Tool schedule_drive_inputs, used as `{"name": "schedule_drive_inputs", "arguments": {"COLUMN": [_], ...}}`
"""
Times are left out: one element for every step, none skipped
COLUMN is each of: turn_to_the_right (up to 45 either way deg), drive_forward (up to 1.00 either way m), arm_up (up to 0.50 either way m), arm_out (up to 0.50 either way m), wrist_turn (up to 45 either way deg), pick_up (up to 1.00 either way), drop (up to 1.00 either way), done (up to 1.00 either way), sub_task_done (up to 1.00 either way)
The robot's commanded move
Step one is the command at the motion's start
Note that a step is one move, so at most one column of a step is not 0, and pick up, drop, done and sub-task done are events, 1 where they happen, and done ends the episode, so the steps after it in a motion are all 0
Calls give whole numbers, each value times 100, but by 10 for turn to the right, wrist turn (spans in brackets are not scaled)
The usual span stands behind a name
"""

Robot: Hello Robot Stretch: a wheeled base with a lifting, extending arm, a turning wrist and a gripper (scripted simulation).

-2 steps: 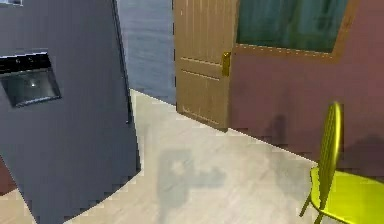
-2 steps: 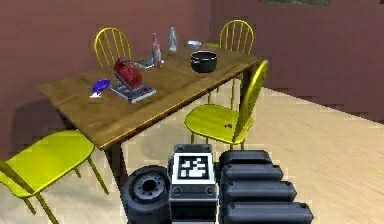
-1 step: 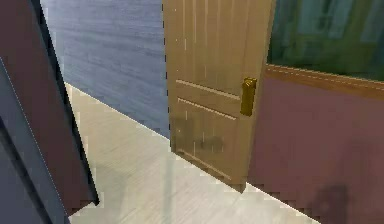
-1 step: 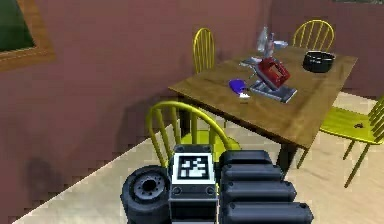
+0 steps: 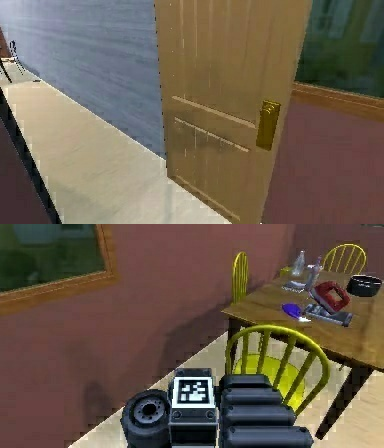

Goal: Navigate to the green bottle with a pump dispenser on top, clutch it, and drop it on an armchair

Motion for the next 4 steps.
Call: {"name": "schedule_drive_inputs", "arguments": {"turn_to_the_right": [-90, 0, -180, 0], "drive_forward": [0, 45, 0, 95], "arm_up": [0, 0, 0, 0], "arm_out": [0, 0, 0, 0], "wrist_turn": [0, 0, 0, 0], "pick_up": [0, 0, 0, 0], "drop": [0, 0, 0, 0], "done": [0, 0, 0, 0], "sub_task_done": [0, 0, 0, 0]}}
